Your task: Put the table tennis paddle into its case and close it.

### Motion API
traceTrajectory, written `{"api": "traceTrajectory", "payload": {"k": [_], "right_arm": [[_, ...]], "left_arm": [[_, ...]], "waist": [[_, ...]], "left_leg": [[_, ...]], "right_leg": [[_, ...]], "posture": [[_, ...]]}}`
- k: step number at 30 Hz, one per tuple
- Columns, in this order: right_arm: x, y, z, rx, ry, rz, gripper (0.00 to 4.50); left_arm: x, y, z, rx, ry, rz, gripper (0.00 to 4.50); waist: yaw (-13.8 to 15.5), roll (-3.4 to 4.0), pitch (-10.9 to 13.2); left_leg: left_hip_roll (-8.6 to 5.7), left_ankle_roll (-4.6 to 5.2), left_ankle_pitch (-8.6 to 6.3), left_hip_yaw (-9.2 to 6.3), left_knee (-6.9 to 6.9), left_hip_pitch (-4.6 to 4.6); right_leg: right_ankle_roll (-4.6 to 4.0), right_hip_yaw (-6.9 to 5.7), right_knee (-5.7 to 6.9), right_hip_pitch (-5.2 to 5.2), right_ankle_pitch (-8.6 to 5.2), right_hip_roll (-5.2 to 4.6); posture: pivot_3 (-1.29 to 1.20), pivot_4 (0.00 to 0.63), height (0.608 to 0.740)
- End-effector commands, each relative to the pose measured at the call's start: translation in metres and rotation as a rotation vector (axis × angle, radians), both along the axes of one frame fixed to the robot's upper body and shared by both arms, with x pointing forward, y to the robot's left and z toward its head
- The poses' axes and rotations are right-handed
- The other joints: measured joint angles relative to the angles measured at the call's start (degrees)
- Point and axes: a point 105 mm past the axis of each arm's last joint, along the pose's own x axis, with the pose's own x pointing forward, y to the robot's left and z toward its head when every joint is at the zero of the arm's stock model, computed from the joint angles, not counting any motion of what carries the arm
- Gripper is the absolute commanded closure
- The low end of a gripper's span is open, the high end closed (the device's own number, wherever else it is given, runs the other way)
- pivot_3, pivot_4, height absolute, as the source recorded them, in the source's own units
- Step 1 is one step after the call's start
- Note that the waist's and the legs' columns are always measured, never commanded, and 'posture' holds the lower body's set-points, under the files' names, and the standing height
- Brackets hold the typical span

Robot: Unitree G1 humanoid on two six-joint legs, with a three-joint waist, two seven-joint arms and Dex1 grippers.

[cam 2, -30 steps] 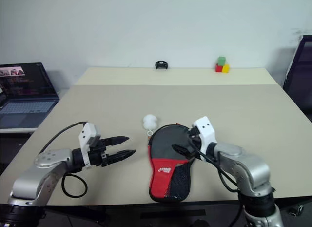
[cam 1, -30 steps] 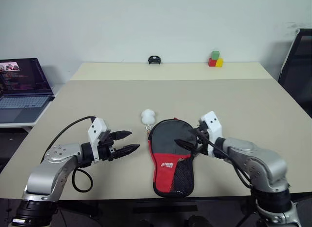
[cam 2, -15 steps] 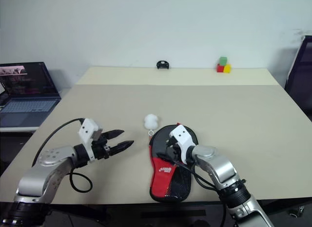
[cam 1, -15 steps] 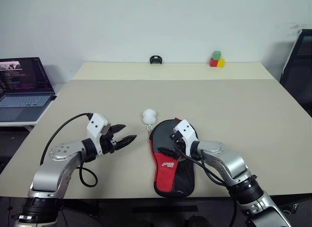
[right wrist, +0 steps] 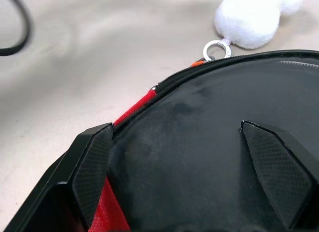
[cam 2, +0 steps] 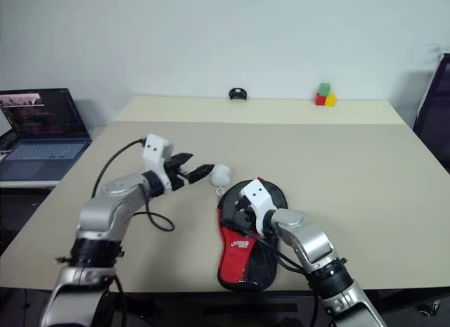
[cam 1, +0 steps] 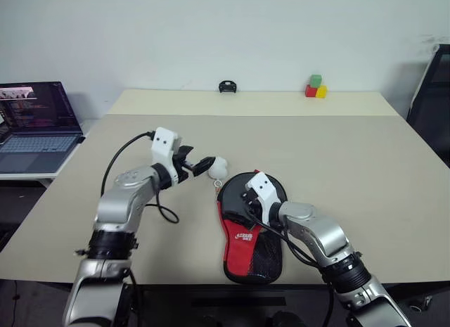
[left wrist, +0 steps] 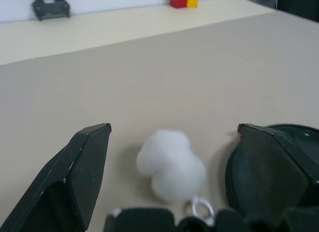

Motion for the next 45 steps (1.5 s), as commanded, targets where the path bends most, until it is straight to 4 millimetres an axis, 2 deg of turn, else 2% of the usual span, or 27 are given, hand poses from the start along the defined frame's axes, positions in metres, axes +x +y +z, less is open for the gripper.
{"api": "traceTrajectory", "payload": {"k": [1,6,10,17,21,24,27,35,37,39,45], "right_arm": [[-0.001,0.003,0.000,0.008,0.004,0.001,0.00],[0.000,0.003,0.001,0.026,0.011,-0.019,0.00],[0.000,0.002,0.001,0.035,0.013,-0.036,0.00],[0.000,0.005,0.003,0.050,0.014,-0.046,0.00],[0.000,0.003,0.002,0.050,0.015,-0.054,0.00],[0.000,-0.001,0.000,0.047,0.017,-0.062,0.00],[0.000,-0.002,0.000,0.045,0.017,-0.066,0.00],[0.006,-0.008,0.001,0.056,0.036,-0.092,0.00],[0.007,-0.010,0.000,0.056,0.042,-0.100,0.00],[0.010,-0.016,-0.004,0.034,0.040,-0.114,0.00],[0.013,-0.026,-0.020,-0.055,0.050,-0.114,0.00]], "left_arm": [[0.017,-0.010,-0.004,0.048,0.009,-0.006,0.05],[0.038,-0.018,-0.017,0.095,0.069,0.011,0.05],[0.047,-0.022,-0.027,0.088,0.129,0.035,0.05],[0.044,-0.033,-0.056,0.071,0.267,0.015,0.05],[0.039,-0.038,-0.065,0.089,0.297,-0.027,0.05],[0.037,-0.035,-0.071,0.107,0.304,-0.038,0.05],[0.035,-0.028,-0.073,0.117,0.305,-0.034,0.60],[0.031,0.001,-0.069,0.098,0.274,0.000,3.36],[0.031,0.006,-0.067,0.097,0.259,0.003,3.91],[0.029,0.012,-0.059,0.060,0.239,0.009,4.12],[0.022,0.013,-0.046,0.018,0.207,-0.013,4.14]], "waist": [[-0.11,0.00,0.00],[-0.13,0.00,0.00],[-0.07,0.00,0.00],[-0.09,-0.01,0.00],[-0.03,-0.02,-0.01],[-0.02,-0.02,-0.01],[-0.02,-0.02,-0.02],[-0.19,-0.03,-0.02],[-0.35,-0.03,-0.02],[-0.65,-0.03,-0.02],[-0.93,-0.04,-0.03]], "left_leg": [[0.01,0.00,0.00,0.00,0.00,0.00],[0.01,0.00,0.00,0.00,0.00,-0.02],[0.00,0.00,0.00,0.01,0.00,-0.04],[0.00,0.00,0.00,0.00,0.01,-0.06],[-0.01,0.00,0.00,0.00,0.01,-0.05],[-0.01,0.00,0.00,-0.01,0.01,-0.05],[-0.01,0.00,0.00,0.00,0.01,-0.05],[0.00,0.00,0.00,-0.01,0.01,-0.02],[0.00,0.00,0.00,0.00,0.01,-0.01],[0.00,0.00,0.00,0.00,0.01,-0.01],[0.00,0.00,0.00,-0.02,0.01,-0.01]], "right_leg": [[0.00,0.02,-0.01,-0.02,0.00,0.01],[0.00,0.01,-0.01,-0.04,0.00,0.02],[0.00,0.01,-0.02,-0.06,0.00,0.02],[0.00,-0.01,-0.01,-0.07,0.00,0.02],[0.00,-0.01,0.00,-0.05,0.00,0.02],[0.00,-0.02,-0.01,-0.05,0.00,0.02],[0.00,-0.01,-0.01,-0.05,0.00,0.01],[0.00,0.01,0.02,-0.05,0.00,0.02],[0.00,0.03,0.02,-0.05,0.00,0.02],[0.00,0.03,0.03,-0.05,0.00,0.02],[0.00,0.04,0.05,-0.06,0.00,0.01]], "posture": [[0.00,0.150,0.740],[0.00,0.150,0.740],[0.00,0.150,0.740],[0.00,0.150,0.740],[0.00,0.150,0.740],[0.00,0.150,0.740],[0.00,0.150,0.740],[0.00,0.150,0.740],[0.00,0.150,0.740],[0.00,0.150,0.740],[0.00,0.150,0.740]]}}
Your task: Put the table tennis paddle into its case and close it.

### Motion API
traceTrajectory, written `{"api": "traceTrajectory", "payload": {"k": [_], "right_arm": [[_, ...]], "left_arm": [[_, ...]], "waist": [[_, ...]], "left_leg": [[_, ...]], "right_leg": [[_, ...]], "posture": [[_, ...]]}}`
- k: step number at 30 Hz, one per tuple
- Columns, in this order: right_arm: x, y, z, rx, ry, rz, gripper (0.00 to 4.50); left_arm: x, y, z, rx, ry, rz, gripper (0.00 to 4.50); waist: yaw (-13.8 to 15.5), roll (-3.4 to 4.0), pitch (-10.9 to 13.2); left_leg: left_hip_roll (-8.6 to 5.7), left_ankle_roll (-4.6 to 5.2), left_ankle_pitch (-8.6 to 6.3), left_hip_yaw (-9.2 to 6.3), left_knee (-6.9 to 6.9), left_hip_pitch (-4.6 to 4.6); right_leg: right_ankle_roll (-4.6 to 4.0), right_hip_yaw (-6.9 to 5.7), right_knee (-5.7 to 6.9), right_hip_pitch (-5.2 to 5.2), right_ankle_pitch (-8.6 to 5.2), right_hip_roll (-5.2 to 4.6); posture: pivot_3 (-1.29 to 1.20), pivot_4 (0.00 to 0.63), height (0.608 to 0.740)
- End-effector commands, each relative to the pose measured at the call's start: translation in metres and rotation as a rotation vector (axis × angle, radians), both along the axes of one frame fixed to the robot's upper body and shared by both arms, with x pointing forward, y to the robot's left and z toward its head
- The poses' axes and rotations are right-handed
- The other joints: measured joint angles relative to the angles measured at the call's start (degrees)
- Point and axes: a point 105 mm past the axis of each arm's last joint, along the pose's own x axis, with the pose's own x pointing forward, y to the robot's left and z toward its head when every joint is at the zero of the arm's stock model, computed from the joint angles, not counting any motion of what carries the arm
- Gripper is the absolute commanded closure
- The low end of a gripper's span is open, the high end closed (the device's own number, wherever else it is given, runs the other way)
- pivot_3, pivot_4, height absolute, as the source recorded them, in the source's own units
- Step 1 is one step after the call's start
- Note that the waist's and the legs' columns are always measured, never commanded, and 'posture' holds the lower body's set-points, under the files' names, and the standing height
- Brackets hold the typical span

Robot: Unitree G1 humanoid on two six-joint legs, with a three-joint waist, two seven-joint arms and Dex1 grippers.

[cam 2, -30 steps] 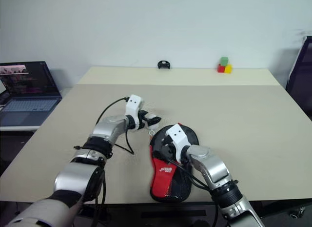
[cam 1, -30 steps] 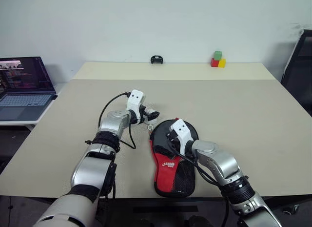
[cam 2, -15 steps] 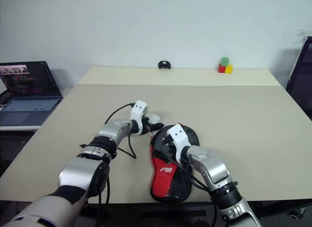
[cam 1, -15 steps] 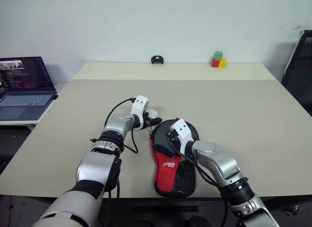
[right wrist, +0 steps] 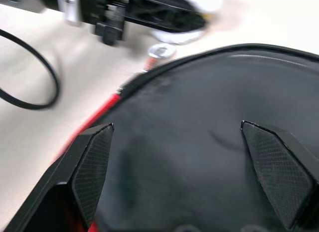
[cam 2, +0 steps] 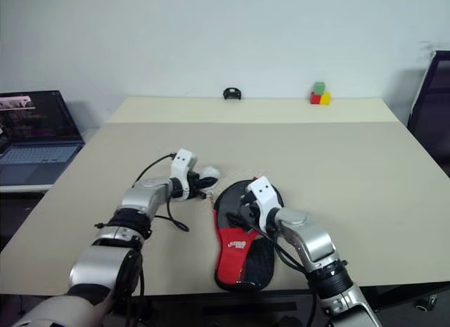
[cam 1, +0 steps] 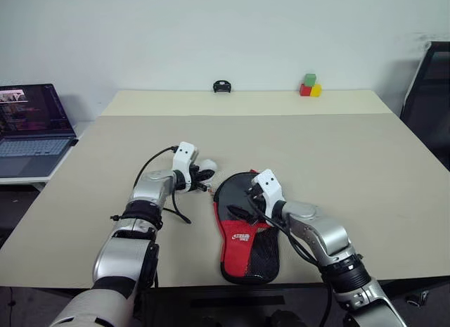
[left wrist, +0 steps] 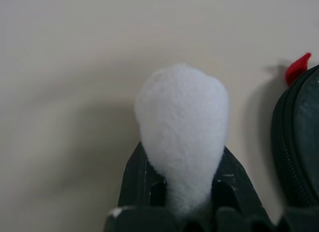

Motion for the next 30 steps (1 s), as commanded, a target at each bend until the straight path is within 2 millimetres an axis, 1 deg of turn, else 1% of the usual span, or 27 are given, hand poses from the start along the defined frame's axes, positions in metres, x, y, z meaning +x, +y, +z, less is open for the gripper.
{"api": "traceTrajectory", "payload": {"k": [1,5,11,15,18,21,23,25,30], "right_arm": [[0.000,-0.008,-0.023,-0.099,0.044,-0.002,0.00],[-0.006,-0.011,-0.038,-0.172,0.061,0.031,0.00],[-0.014,-0.015,-0.054,-0.265,0.052,0.065,0.00],[-0.025,-0.017,-0.066,-0.255,0.121,0.071,0.00],[-0.029,-0.019,-0.072,-0.253,0.146,0.064,0.00],[-0.030,-0.021,-0.076,-0.254,0.160,0.056,0.00],[-0.031,-0.021,-0.078,-0.255,0.166,0.051,0.00],[-0.031,-0.021,-0.079,-0.251,0.173,0.046,0.00],[-0.031,-0.025,-0.083,-0.249,0.191,0.028,0.00]], "left_arm": [[-0.002,-0.003,0.024,-0.022,-0.067,-0.034,4.14],[0.000,-0.012,0.034,-0.009,-0.093,-0.060,4.14],[0.005,-0.026,0.042,0.018,-0.116,-0.101,4.14],[0.009,-0.038,0.047,0.043,-0.126,-0.137,4.14],[0.011,-0.042,0.047,0.058,-0.128,-0.153,4.14],[0.015,-0.048,0.044,0.087,-0.123,-0.161,4.14],[0.019,-0.051,0.040,0.113,-0.123,-0.156,4.14],[0.023,-0.055,0.039,0.145,-0.132,-0.144,4.14],[0.034,-0.063,0.044,0.198,-0.192,-0.062,4.14]], "waist": [[0.09,-0.01,-0.01],[0.45,-0.06,-0.06],[0.95,-0.17,-0.19],[0.94,-0.16,-0.38],[0.84,-0.17,-0.50],[0.93,-0.20,-0.62],[0.96,-0.21,-0.61],[0.96,-0.22,-0.62],[0.98,-0.23,-0.62]], "left_leg": [[0.00,0.00,0.00,0.00,0.00,0.00],[-0.01,0.00,0.00,-0.02,0.02,0.00],[-0.01,0.00,0.00,-0.01,0.02,0.03],[0.00,0.00,0.00,0.00,0.02,0.06],[0.00,0.00,0.00,0.02,0.01,0.12],[0.00,0.00,0.00,0.00,0.01,0.22],[0.00,0.01,-0.01,-0.03,-0.01,0.47],[0.00,0.03,-0.02,-0.05,-0.10,0.96],[0.00,0.04,-0.03,-0.11,-0.09,1.04]], "right_leg": [[0.00,0.00,0.00,0.01,0.00,0.00],[0.00,-0.03,0.00,0.03,0.00,-0.01],[0.00,-0.03,0.00,0.06,0.00,-0.01],[0.00,-0.04,-0.01,0.08,0.00,-0.01],[0.00,-0.01,0.00,0.12,0.00,0.00],[0.00,-0.03,-0.01,0.23,0.00,0.01],[0.01,-0.09,-0.09,0.58,0.00,0.01],[0.02,-0.14,-0.27,1.06,-0.02,0.01],[0.04,-0.19,-0.27,1.17,-0.02,0.04]], "posture": [[0.00,0.150,0.740],[0.00,0.150,0.740],[0.00,0.150,0.740],[0.00,0.150,0.740],[0.00,0.150,0.740],[0.00,0.150,0.740],[0.00,0.150,0.740],[0.00,0.150,0.740],[0.00,0.150,0.740]]}}
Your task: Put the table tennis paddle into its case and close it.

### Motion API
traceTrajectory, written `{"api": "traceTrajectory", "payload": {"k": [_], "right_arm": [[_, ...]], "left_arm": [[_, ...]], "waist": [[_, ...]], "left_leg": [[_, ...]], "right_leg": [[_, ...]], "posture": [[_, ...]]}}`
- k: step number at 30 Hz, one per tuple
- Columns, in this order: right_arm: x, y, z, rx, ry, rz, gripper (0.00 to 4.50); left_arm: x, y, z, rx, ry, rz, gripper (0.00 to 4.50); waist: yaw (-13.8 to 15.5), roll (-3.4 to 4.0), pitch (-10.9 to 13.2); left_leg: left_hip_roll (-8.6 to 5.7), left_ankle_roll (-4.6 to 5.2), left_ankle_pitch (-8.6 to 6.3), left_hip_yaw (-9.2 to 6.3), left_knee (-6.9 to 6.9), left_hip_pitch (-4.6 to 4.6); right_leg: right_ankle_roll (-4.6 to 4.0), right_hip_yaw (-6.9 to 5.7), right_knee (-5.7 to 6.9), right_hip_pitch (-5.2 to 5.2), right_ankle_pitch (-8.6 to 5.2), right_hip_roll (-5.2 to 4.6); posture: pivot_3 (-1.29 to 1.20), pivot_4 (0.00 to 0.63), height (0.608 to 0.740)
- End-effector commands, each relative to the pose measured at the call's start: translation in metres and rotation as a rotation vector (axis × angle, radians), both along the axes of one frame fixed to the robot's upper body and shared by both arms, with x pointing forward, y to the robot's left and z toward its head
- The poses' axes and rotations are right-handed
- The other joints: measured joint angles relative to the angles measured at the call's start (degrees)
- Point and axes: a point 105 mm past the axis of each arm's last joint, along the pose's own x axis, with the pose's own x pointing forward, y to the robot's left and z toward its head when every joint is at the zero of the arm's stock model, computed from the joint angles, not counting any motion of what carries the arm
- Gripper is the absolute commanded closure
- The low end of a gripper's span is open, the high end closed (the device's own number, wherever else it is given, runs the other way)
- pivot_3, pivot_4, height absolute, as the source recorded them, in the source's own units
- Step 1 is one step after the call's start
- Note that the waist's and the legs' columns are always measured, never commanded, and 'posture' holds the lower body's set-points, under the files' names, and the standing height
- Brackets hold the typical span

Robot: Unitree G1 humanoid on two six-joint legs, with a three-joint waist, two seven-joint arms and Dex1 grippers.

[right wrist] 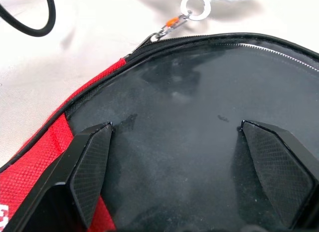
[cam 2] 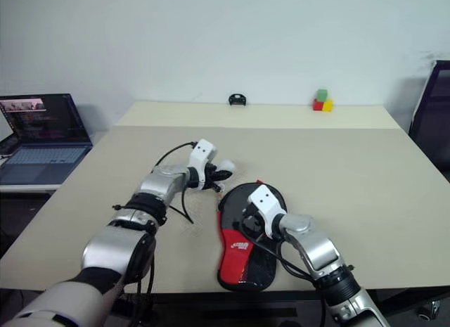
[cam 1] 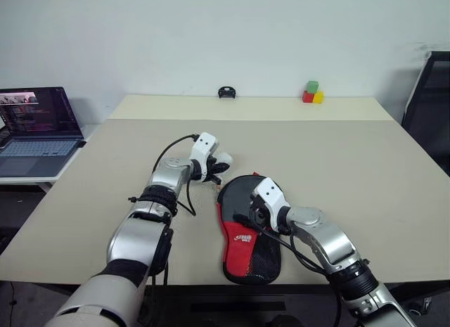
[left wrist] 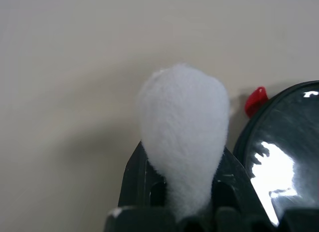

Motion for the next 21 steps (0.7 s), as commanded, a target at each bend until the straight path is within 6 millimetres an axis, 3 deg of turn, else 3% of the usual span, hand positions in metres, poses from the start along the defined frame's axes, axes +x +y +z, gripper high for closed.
{"api": "traceTrajectory", "payload": {"k": [1,7,14,21], "right_arm": [[-0.017,-0.019,-0.060,-0.108,0.229,-0.057,0.00],[-0.016,-0.035,-0.067,-0.117,0.258,-0.116,0.00],[-0.013,-0.049,-0.070,-0.112,0.272,-0.190,0.00],[-0.017,-0.057,-0.071,-0.095,0.278,-0.252,0.00]], "left_arm": [[0.016,-0.006,0.032,0.035,-0.152,0.066,4.14],[0.027,-0.013,0.052,0.099,-0.269,0.158,4.14],[0.030,-0.024,0.061,0.124,-0.321,0.184,4.14],[0.028,-0.057,0.073,0.172,-0.421,0.140,4.14]], "waist": [[0.02,0.00,0.00],[0.11,-0.06,-0.02],[0.36,-0.09,-0.06],[0.95,-0.10,-0.06]], "left_leg": [[0.00,0.00,0.00,-0.01,0.00,-0.01],[0.00,-0.01,0.00,-0.03,0.02,-0.02],[-0.02,-0.01,0.01,-0.06,0.02,0.04],[-0.10,-0.01,0.01,-0.36,0.02,0.19]], "right_leg": [[0.00,-0.01,0.00,0.00,0.00,0.00],[0.02,-0.02,0.01,0.01,0.01,-0.01],[0.06,-0.10,0.00,0.12,0.02,-0.01],[0.18,-0.42,-0.39,0.61,0.09,-0.02]], "posture": [[0.00,0.150,0.740],[0.00,0.150,0.740],[0.00,0.150,0.740],[0.00,0.150,0.740]]}}
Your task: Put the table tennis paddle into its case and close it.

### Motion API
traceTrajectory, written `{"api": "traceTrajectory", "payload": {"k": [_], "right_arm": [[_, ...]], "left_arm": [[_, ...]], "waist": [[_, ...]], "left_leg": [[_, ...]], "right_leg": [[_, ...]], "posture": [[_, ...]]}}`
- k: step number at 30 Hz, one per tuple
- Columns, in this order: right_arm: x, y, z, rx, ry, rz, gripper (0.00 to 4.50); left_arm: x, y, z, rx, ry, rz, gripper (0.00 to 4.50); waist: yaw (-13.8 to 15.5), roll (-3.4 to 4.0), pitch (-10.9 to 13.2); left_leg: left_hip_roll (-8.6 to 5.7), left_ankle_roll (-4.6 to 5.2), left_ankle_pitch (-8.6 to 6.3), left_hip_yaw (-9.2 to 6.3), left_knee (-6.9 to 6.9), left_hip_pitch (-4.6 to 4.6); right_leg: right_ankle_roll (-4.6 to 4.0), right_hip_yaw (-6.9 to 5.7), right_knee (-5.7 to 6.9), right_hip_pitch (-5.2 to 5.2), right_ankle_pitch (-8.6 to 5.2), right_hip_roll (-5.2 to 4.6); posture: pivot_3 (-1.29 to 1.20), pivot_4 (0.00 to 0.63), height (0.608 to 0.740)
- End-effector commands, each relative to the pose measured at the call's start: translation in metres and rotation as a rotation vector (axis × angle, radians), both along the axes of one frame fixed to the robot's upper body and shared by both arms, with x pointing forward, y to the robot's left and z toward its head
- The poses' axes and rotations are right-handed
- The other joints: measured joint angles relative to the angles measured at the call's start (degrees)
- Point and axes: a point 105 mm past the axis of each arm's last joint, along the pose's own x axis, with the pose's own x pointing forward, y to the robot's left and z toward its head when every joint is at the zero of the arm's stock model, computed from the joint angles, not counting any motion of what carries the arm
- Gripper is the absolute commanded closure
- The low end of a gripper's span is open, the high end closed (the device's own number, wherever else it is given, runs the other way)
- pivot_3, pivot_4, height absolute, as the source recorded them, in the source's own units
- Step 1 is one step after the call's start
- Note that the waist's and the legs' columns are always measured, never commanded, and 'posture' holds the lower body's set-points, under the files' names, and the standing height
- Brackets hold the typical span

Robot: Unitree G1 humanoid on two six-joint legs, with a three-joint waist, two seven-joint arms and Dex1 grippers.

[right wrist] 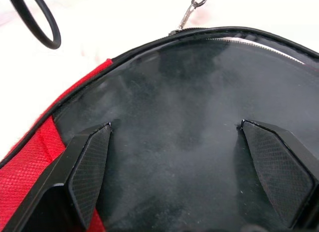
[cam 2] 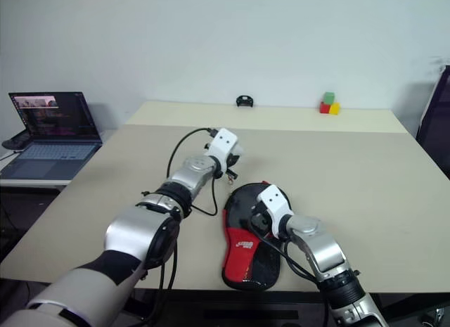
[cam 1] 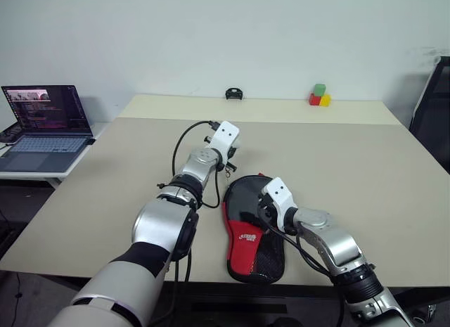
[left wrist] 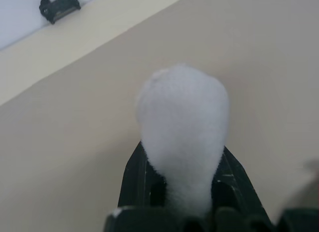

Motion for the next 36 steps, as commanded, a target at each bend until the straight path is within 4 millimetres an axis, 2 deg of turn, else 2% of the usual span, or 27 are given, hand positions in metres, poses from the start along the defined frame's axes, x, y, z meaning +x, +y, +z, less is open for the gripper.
{"api": "traceTrajectory", "payload": {"k": [1,5,14,21,25,27,31,36], "right_arm": [[-0.023,-0.034,-0.067,-0.111,0.272,-0.144,0.00],[-0.031,-0.035,-0.068,-0.093,0.283,-0.187,0.00],[-0.045,-0.028,-0.065,-0.063,0.295,-0.251,0.00],[-0.056,-0.027,-0.064,-0.049,0.307,-0.293,0.00],[-0.060,-0.030,-0.065,-0.051,0.312,-0.308,0.00],[-0.060,-0.032,-0.065,-0.049,0.314,-0.320,0.00],[-0.058,-0.029,-0.065,-0.042,0.311,-0.322,0.00],[-0.055,-0.024,-0.064,-0.033,0.306,-0.314,0.00]], "left_arm": [[0.004,-0.024,0.043,0.031,-0.164,-0.046,4.14],[0.000,-0.047,0.048,0.088,-0.214,-0.085,4.14],[-0.007,-0.080,0.070,0.136,-0.339,-0.101,4.14],[-0.022,-0.121,0.082,0.196,-0.427,-0.193,4.14],[-0.030,-0.138,0.082,0.254,-0.474,-0.248,4.14],[-0.034,-0.145,0.073,0.263,-0.456,-0.275,4.14],[-0.044,-0.146,0.019,0.293,-0.260,-0.372,4.14],[-0.051,-0.128,-0.031,0.353,-0.076,-0.441,4.14]], "waist": [[0.08,0.00,0.00],[0.68,0.00,0.00],[0.93,0.00,0.01],[0.97,0.02,0.04],[1.01,0.03,0.07],[1.02,0.03,0.07],[1.06,0.05,0.06],[0.77,0.08,0.04]], "left_leg": [[0.00,0.00,0.00,-0.03,-0.01,0.04],[-0.02,0.00,0.00,-0.19,-0.04,-0.02],[-0.09,-0.01,0.00,-0.48,-0.05,-0.25],[-0.19,-0.01,0.00,-0.56,-0.07,-0.33],[-0.26,-0.01,0.00,-0.60,-0.08,-0.35],[-0.27,-0.01,0.00,-0.61,-0.08,-0.36],[-0.31,-0.01,0.00,-0.65,-0.11,-0.35],[-0.30,-0.01,0.00,-0.64,-0.19,-0.27]], "right_leg": [[0.02,-0.03,-0.07,0.06,0.01,0.00],[0.06,-0.30,-0.29,0.14,0.03,0.00],[0.08,-0.78,-0.40,0.11,0.01,-0.05],[0.18,-0.84,-0.42,0.09,-0.05,-0.05],[0.31,-0.85,-0.44,0.10,-0.13,-0.07],[0.47,-0.87,-0.44,0.10,-0.22,-0.08],[0.56,-0.89,-0.44,0.12,-0.28,-0.10],[0.53,-0.85,-0.44,0.13,-0.28,-0.09]], "posture": [[0.00,0.150,0.740],[0.00,0.150,0.740],[0.00,0.150,0.740],[0.00,0.150,0.740],[0.00,0.150,0.740],[0.00,0.150,0.740],[0.00,0.150,0.740],[0.00,0.150,0.740]]}}
